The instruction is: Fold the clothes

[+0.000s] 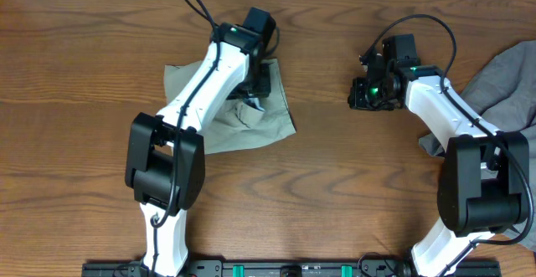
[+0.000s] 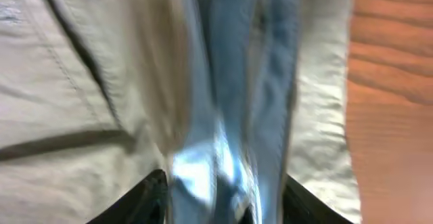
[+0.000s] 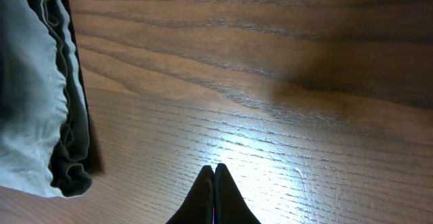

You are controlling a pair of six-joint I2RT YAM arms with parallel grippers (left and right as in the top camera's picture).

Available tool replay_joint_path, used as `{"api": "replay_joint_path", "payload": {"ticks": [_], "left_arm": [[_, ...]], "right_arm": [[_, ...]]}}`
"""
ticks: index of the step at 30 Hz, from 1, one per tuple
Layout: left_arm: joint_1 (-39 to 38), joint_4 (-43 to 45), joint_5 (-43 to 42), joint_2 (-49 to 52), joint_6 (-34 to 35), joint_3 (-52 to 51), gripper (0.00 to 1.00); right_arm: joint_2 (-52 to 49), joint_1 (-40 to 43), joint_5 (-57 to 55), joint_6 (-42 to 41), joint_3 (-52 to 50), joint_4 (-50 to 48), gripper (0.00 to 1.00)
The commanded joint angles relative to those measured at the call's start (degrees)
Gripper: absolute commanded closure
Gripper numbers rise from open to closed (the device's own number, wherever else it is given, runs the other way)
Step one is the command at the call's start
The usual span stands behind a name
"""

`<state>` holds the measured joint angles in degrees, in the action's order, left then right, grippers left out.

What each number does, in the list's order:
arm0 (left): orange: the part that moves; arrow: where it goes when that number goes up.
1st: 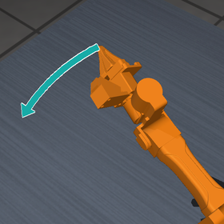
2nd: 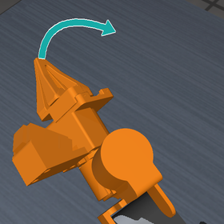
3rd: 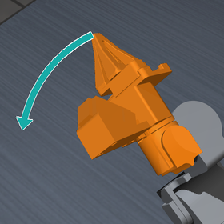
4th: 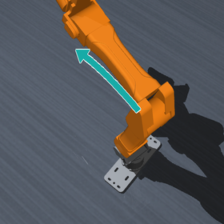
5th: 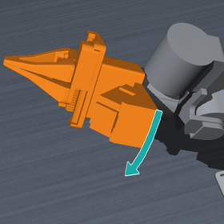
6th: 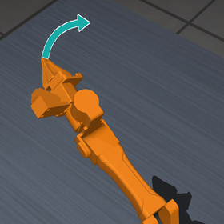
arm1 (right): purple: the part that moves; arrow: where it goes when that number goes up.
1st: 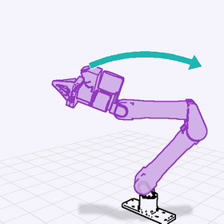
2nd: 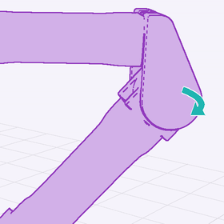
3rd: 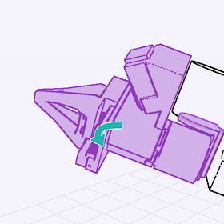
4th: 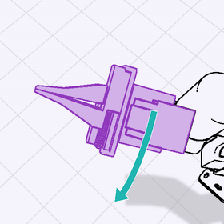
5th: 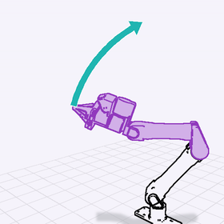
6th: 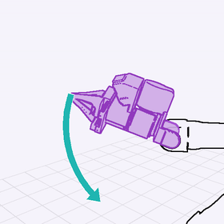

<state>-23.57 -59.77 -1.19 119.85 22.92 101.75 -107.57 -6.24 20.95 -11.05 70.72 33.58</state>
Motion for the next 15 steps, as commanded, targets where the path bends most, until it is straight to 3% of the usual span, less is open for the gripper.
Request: {"api": "replay_joint_path", "payload": {"ticks": [1,9,13,15], "left_arm": [[-0.6,-0.1,-4.2,0.8,0.3,-0.3,0.5],[-0.8,-0.1,-7.5,0.8,0.1,-0.3,0.51],[-0.2,-0.5,-7.1,0.7,-3.4,-0.3,0.51],[0.9,-0.6,-7.1,0.4,-3.3,-0.3,0.51]], "right_arm": [[0.0,-1.0,0.0,0.4,0.1,0.0,0.99],[0.0,-1.3,1.0,0.5,0.1,-0.2,0.99],[0.0,-2.8,9.6,6.1,0.1,-1.7,0.98],[0.0,-4.5,12.9,7.3,0.1,-2.8,0.93]]}}
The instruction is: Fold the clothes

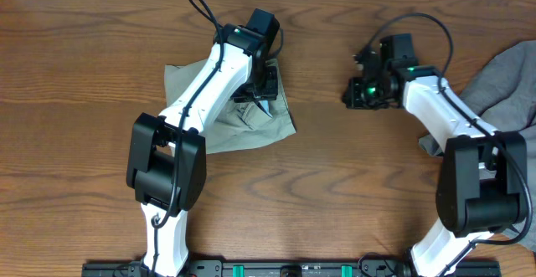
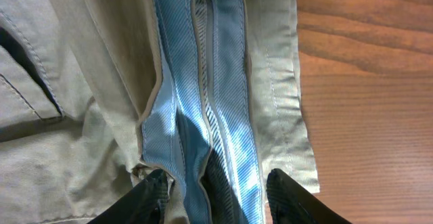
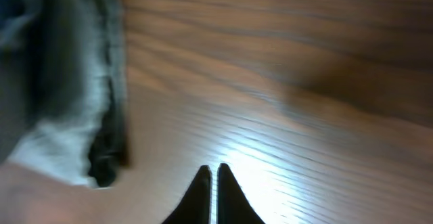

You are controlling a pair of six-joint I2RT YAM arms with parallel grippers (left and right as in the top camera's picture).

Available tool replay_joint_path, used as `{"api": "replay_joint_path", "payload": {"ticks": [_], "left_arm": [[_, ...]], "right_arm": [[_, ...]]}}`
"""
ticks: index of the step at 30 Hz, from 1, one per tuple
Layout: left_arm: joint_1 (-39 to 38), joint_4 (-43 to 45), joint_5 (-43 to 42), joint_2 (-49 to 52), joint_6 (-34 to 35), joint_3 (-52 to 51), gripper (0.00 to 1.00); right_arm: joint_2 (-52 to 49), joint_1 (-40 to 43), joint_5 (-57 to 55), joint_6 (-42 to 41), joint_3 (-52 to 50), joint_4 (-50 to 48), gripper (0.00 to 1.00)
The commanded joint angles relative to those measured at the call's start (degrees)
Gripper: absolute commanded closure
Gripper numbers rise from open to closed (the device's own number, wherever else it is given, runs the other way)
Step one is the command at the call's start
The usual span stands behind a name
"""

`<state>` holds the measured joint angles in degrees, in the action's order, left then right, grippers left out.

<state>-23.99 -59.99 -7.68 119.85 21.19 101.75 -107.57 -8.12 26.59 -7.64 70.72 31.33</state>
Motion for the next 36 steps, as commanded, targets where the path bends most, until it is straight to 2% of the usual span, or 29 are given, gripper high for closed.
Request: {"api": "replay_joint_path", "payload": {"ticks": [1,3,6,7,8,9,11,13,15,23,28,35,36], "left_arm": [[2.2,-0.3,-0.7,0.3,-1.6,-0.3,0.51],[3.3,-0.6,-0.8,0.3,-1.6,-0.3,0.51],[4.9,-1.2,-4.5,0.3,-1.7,-0.3,0.51],[5.4,-1.4,-5.4,0.3,-2.6,-0.3,0.57],[5.9,-1.8,-5.4,0.2,-3.3,-0.3,0.66],[6.5,-2.2,-4.7,0.0,-3.9,-0.3,0.7],[7.9,-2.7,-2.7,0.0,-4.0,-0.3,0.7],[9.2,-2.8,-2.6,0.0,-4.0,-0.3,0.56],[9.6,-3.0,-2.6,0.0,-4.1,-0.3,0.51],[6.7,-2.6,-1.5,0.0,-6.2,-0.3,0.35],[4.5,-1.0,5.9,0.0,-6.2,-0.3,0.35],[0.7,0.3,7.0,0.1,-6.8,-0.3,0.35],[0.1,0.4,7.0,0.1,-6.8,-0.3,0.41]], "right_arm": [[0.0,-4.1,7.6,3.9,0.1,-1.6,0.9],[0.0,-6.5,7.5,4.1,0.1,-3.5,0.86],[-0.2,-10.5,7.9,4.1,0.1,-7.0,0.7],[-0.3,-11.5,7.7,4.0,0.1,-7.8,0.64],[-0.4,-12.7,7.1,3.1,0.1,-8.9,0.61],[-0.4,-13.6,5.6,1.6,0.1,-9.4,0.6],[-0.5,-14.8,0.4,-2.7,0.1,-9.4,0.6],[-0.5,-15.2,-4.2,-6.0,0.1,-8.8,0.61],[-0.5,-15.0,-7.1,-8.1,0.1,-8.6,0.61],[-0.5,-13.0,-8.2,-8.2,0.1,-7.1,0.65],[-0.5,-12.3,-10.1,-8.1,0.1,-6.1,0.66],[-0.5,-10.4,-10.9,-8.0,0.1,-5.5,0.67],[-0.5,-9.9,-11.4,-8.1,0.1,-5.0,0.67]]}}
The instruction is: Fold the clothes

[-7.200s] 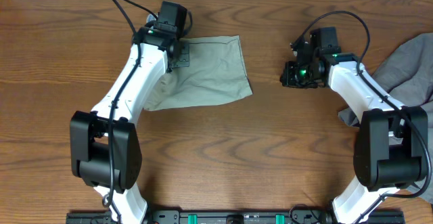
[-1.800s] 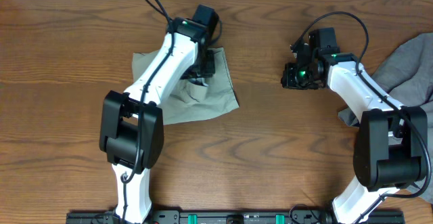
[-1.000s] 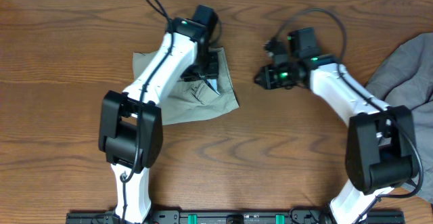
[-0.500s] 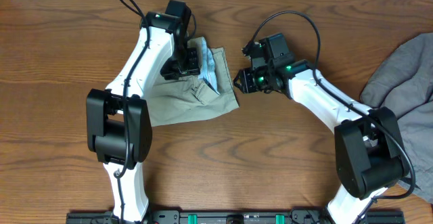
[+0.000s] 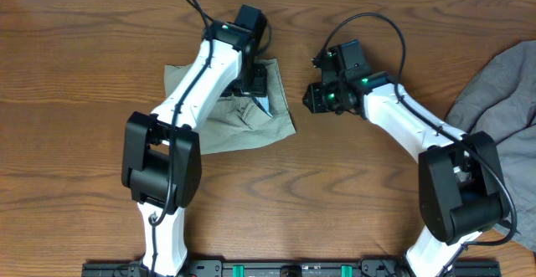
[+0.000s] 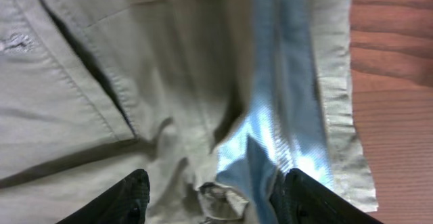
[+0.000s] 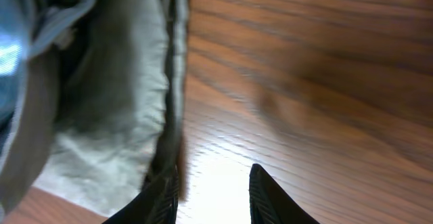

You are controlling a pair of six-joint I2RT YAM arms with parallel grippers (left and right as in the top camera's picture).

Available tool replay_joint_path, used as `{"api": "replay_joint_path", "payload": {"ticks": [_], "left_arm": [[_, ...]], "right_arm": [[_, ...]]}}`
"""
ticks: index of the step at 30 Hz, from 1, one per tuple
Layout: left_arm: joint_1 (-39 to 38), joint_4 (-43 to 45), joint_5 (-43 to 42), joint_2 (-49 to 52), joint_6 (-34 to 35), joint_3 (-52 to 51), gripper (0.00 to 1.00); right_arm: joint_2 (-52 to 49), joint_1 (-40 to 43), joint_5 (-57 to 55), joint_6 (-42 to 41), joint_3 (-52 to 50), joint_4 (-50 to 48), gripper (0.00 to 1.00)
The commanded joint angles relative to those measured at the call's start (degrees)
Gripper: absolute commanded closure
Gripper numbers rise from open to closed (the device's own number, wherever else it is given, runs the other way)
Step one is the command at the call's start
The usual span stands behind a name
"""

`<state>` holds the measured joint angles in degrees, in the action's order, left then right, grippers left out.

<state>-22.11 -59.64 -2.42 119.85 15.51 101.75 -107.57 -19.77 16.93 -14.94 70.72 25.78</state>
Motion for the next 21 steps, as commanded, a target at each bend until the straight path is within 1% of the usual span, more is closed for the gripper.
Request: {"api": "replay_joint_path", "payload": {"ticks": [1,3,5,6,10,12,16,18,21], "left_arm": [[-2.4,0.3,1.3,0.1,-1.0,-0.4,0.46],[-3.7,1.4,-0.9,0.1,-1.1,-1.0,0.58],[-4.9,3.1,-2.5,0.1,-1.0,-2.3,0.67],[-5.3,3.8,-2.5,0.1,-1.0,-2.9,0.69],[-6.2,6.6,-2.5,0.1,0.8,-6.1,0.69],[-6.2,6.8,-2.5,0.1,1.0,-7.3,0.72],[-6.3,6.8,-3.2,-0.1,1.0,-7.2,0.73],[-6.6,6.9,-6.9,-0.5,1.0,-6.2,0.73],[-8.0,7.7,-15.1,-1.4,1.0,-4.7,0.7]], "right_arm": [[-0.5,2.4,-2.2,-0.9,0.1,1.0,0.68],[-0.5,3.5,-2.6,-0.9,0.1,1.9,0.69],[-0.5,4.9,-2.6,-0.9,0.1,2.8,0.69],[-0.5,5.4,-2.5,-0.9,0.1,3.0,0.69],[-0.5,7.1,-2.3,-0.9,0.1,4.5,0.71],[-0.5,7.6,-1.3,-0.6,0.1,4.8,0.73],[-0.5,7.7,-0.4,0.3,0.1,4.7,0.73],[-0.5,7.7,-0.4,0.3,0.1,4.5,0.73],[-0.5,7.7,-0.4,0.3,0.1,4.4,0.73]]}}
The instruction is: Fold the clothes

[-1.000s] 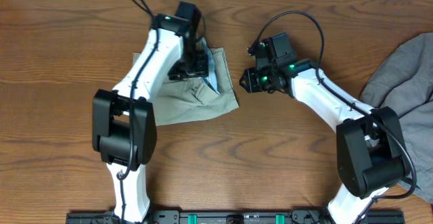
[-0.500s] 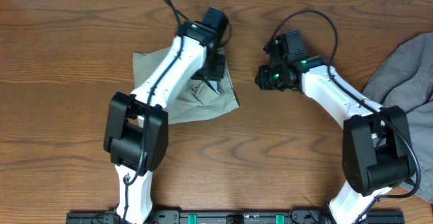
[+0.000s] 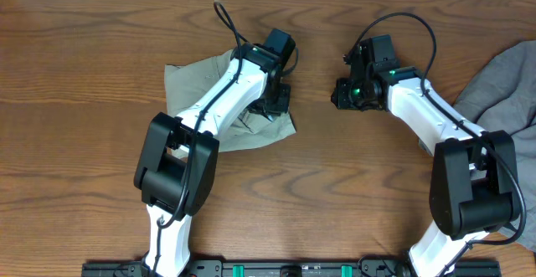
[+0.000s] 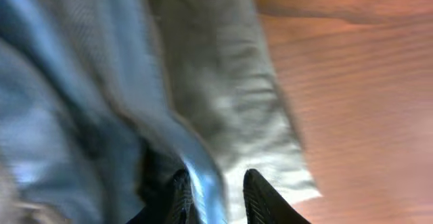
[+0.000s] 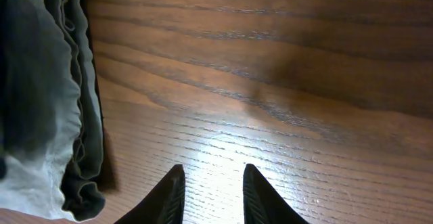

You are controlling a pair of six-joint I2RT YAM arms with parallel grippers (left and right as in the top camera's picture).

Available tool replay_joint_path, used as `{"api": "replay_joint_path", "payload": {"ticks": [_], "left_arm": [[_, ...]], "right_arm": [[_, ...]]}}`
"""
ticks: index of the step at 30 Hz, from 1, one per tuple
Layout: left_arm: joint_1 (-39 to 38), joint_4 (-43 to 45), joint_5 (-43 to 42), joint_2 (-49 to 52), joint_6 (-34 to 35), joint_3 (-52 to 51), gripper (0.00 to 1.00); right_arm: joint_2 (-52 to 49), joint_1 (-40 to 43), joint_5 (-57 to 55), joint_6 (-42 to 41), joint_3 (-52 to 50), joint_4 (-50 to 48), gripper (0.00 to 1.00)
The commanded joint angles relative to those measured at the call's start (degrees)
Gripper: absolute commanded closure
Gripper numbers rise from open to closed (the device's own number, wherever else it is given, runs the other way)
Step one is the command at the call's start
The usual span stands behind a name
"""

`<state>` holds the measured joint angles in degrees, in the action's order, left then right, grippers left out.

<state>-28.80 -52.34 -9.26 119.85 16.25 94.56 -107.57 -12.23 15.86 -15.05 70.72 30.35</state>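
Khaki shorts (image 3: 194,89) with a blue-lined waistband lie crumpled left of the table's middle. My left gripper (image 3: 275,105) is over their right edge. In the blurred left wrist view the fingers (image 4: 260,195) stand partly open, with a strip of blue lining and pale cloth (image 4: 223,95) between them; the left gripper (image 4: 215,198) shows no firm pinch. My right gripper (image 3: 345,94) hovers open over bare wood to the right of the shorts. The right wrist view shows that right gripper (image 5: 211,195) empty, with the shorts' bunched edge (image 5: 47,109) at the far left.
A grey garment (image 3: 502,80) lies heaped at the table's right edge, behind the right arm. Bare wooden table (image 3: 352,193) stretches between the shorts and that heap and along the front.
My left gripper moved from the shorts' upper middle to their right edge, and its wide jaws narrowed around the blue lining. My right gripper drew back rightward, away from the shorts, still open.
At first my left gripper was open over the blue waistband and my right was shut over bare wood to the right. The right one then opened and came to the shorts' right edge. It now stands back, and the left jaws have narrowed at that edge.
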Motion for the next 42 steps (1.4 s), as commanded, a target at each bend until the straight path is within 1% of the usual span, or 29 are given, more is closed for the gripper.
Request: {"api": "replay_joint_path", "payload": {"ticks": [1,4,6,8,10,12,14,16,18,20,21,23,24,26,29,31,33,35,38,42], "left_arm": [[-1.8,0.7,-9.4,-1.6,0.3,2.5,0.66],[-4.2,0.8,-9.6,-1.9,0.1,2.5,0.6],[-5.4,0.6,-9.2,-1.9,-1.2,2.5,0.59],[-5.6,0.3,-6.1,-2.4,-0.9,2.6,0.59],[-4.8,-0.3,0.0,-4.0,1.2,2.8,0.59],[-3.1,-0.7,5.2,-6.6,2.2,2.9,0.59],[-0.7,-1.0,9.9,-10.0,3.1,2.9,0.59],[2.6,-1.0,12.0,-13.6,3.3,2.9,0.59],[6.7,-1.2,12.1,-16.5,3.3,2.9,0.59],[11.3,-2.3,12.1,-18.2,3.3,2.9,0.6],[14.4,-3.4,12.1,-18.6,3.3,2.9,0.61],[18.6,-5.2,11.9,-18.4,3.3,2.7,0.61],[20.8,-6.0,11.3,-17.9,3.2,2.4,0.61],[24.9,-7.0,7.8,-16.8,1.4,1.2,0.61],[28.6,-7.0,1.3,-14.9,-1.0,-1.1,0.61],[30.3,-7.1,-2.2,-13.2,-1.7,-2.7,0.61],[31.1,-6.8,-4.8,-11.9,-1.7,-4.2,0.61],[31.1,-6.1,-6.2,-10.7,-1.8,-5.9,0.61],[30.7,-5.8,-7.1,-9.1,-2.3,-7.8,0.61],[30.2,-5.3,-7.0,-8.3,-2.3,-10.1,0.61]], "right_arm": [[-0.5,0.2,0.7,0.4,0.1,-0.2,0.73],[-0.5,0.2,0.7,0.3,0.1,-0.3,0.72],[-0.5,0.2,1.6,0.5,0.1,-0.5,0.72],[-0.5,0.2,4.0,2.1,0.1,-0.8,0.72],[-0.5,0.2,6.8,4.1,0.1,-1.3,0.73],[-0.5,0.2,8.0,4.4,0.1,-1.6,0.8],[-0.5,0.2,10.0,4.5,0.1,-2.4,0.86],[-0.5,0.2,13.8,5.4,0.1,-3.9,0.89],[-0.5,0.2,19.6,6.4,0.1,-5.9,0.92],[-0.5,-0.2,28.4,7.5,0.1,-9.1,0.96],[-0.5,-0.9,35.5,7.5,0.1,-12.2,0.97],[-0.5,-2.6,41.8,7.4,0.1,-16.3,0.99],[-0.5,-3.8,42.8,7.0,0.1,-17.9,0.99],[-0.5,-7.5,40.0,5.1,0.1,-20.0,0.98],[-1.0,-13.1,34.1,2.8,0.1,-21.7,0.98],[-2.1,-17.2,30.9,-1.7,0.1,-23.9,0.99],[-3.5,-21.1,25.5,-8.8,0.1,-25.9,0.99],[-5.4,-24.2,24.0,-11.1,0.1,-29.3,0.98],[-7.9,-25.8,21.0,-15.0,0.1,-30.4,0.96],[-11.0,-22.7,9.8,-25.6,0.1,-23.2,0.97]]}}
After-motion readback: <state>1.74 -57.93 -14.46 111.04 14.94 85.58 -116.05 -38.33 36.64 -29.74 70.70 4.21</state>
